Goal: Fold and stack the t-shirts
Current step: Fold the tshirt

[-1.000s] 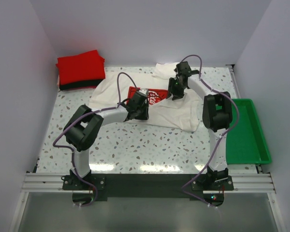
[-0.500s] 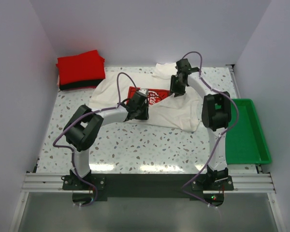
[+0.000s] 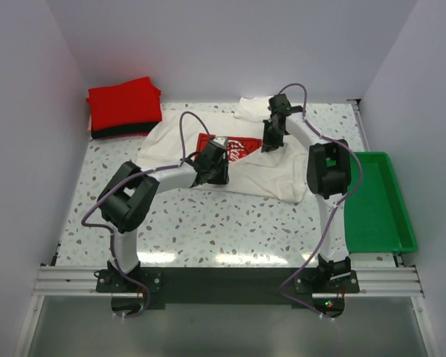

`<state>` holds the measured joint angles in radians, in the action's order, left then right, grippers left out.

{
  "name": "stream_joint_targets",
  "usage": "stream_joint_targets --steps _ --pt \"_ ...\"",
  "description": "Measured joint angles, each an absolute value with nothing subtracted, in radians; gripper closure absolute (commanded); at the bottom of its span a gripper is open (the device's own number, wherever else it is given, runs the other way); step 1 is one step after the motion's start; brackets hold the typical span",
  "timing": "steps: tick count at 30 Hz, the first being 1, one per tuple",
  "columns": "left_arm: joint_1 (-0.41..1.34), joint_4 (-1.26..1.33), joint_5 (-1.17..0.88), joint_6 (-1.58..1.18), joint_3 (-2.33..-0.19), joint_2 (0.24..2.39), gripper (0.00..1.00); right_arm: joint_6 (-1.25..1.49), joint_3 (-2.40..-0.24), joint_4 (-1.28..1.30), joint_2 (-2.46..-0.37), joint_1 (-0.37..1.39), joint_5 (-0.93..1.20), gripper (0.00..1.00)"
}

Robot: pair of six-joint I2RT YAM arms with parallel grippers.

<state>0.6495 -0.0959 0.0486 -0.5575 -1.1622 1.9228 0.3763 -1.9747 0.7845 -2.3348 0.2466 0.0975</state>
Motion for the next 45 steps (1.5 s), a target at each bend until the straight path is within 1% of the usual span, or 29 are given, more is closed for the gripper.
stream_joint_targets --steps 5,19,22,25,26,27,28,30,36,39,41,44,45 --pt "0.649 -0.09 0.049 -0.558 -1.158 1.922 0.64 0.379 -1.976 0.772 -2.335 0.247 0.11 0.9" --pt "0.649 -0.082 0.049 -0.558 -1.154 1.922 0.64 0.347 -2.027 0.705 -2.335 0.26 0.191 0.89" --pt "0.649 -0.076 0.049 -0.558 -1.153 1.922 0.64 0.339 -2.028 0.683 -2.335 0.262 0.207 0.84" --pt "0.649 -0.074 0.048 -0.558 -1.151 1.922 0.64 0.332 -2.03 0.668 -2.335 0.263 0.211 0.7" --pt "0.649 -0.073 0.048 -0.558 -1.151 1.922 0.64 0.331 -2.03 0.662 -2.335 0.263 0.21 0.61" --pt "0.649 -0.073 0.048 -0.558 -1.151 1.922 0.64 0.329 -2.03 0.657 -2.335 0.263 0.208 0.58" --pt "0.649 -0.073 0.048 -0.558 -1.151 1.922 0.64 0.327 -2.03 0.655 -2.335 0.263 0.207 0.49" --pt "0.649 -0.072 0.048 -0.559 -1.151 1.922 0.64 0.327 -2.029 0.643 -2.334 0.263 0.2 0.44" --pt "0.649 -0.067 0.049 -0.562 -1.147 1.921 0.64 0.344 -1.981 0.619 -2.288 0.262 0.124 0.41" --pt "0.649 -0.069 0.049 -0.562 -1.147 1.92 0.64 0.377 -1.855 0.619 -2.164 0.257 0.043 0.42" --pt "0.649 -0.071 0.049 -0.562 -1.147 1.919 0.64 0.402 -1.75 0.622 -2.058 0.245 0.017 0.44" --pt "0.65 -0.077 0.05 -0.562 -1.147 1.916 0.63 0.437 -1.537 0.626 -1.848 0.207 -0.015 0.47" --pt "0.649 -0.083 0.052 -0.562 -1.147 1.914 0.63 0.442 -1.504 0.628 -1.816 0.194 -0.022 0.47"
